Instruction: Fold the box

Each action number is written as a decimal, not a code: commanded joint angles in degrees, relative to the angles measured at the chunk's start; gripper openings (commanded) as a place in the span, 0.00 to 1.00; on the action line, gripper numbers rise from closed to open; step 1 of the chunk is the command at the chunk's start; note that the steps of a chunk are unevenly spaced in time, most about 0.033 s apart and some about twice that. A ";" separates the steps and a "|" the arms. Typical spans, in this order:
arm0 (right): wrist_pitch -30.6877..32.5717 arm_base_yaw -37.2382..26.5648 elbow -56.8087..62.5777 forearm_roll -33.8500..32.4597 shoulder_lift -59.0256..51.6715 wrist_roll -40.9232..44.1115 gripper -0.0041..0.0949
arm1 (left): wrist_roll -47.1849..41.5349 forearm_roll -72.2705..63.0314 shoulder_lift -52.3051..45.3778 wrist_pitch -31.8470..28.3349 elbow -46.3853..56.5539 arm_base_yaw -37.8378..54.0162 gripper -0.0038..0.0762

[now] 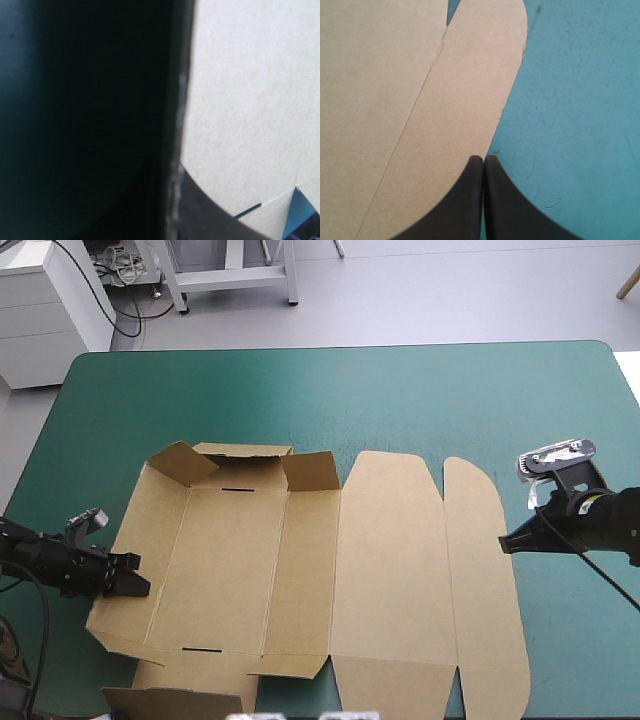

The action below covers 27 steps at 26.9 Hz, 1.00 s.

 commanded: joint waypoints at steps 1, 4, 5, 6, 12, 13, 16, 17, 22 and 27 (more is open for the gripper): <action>-2.60 -0.58 -1.36 0.41 -1.04 -0.32 0.03 | -0.62 -3.77 -1.07 2.78 -0.37 -0.44 0.05; -2.60 -0.58 -1.36 0.41 -1.04 -0.32 0.03 | -0.62 -3.02 -1.07 2.78 -0.37 -1.12 0.05; -2.60 -0.58 -1.36 0.41 -1.04 -0.32 0.03 | -0.62 -3.02 -1.07 2.78 -0.45 -1.50 0.05; -2.60 -0.58 -1.36 0.41 -1.04 -0.32 0.03 | -0.62 -3.02 -1.07 2.78 -0.74 -2.02 0.05; -2.60 -0.58 -1.36 0.52 -1.04 -0.32 0.03 | -1.50 -0.69 -1.07 2.78 -7.91 -6.77 0.04; -2.60 -0.58 -1.36 0.52 -1.04 -0.32 0.03 | -1.50 -0.39 -1.07 2.78 -9.53 -7.95 0.04; -2.60 -0.58 -1.36 0.63 -1.04 -0.32 0.03 | -1.50 0.73 -1.07 2.78 -15.07 -12.36 0.04; -2.60 -0.58 -1.36 0.74 -1.04 -0.32 0.03 | -1.50 1.63 -1.07 2.78 -16.75 -13.74 0.04; -2.48 -0.58 -1.36 0.76 -1.04 -0.32 0.03 | -5.01 13.66 -1.07 2.03 -28.05 -23.61 0.04; -2.39 -0.58 -1.36 0.76 -1.04 -0.32 0.03 | -6.84 25.47 -0.96 0.28 -38.50 -33.51 0.04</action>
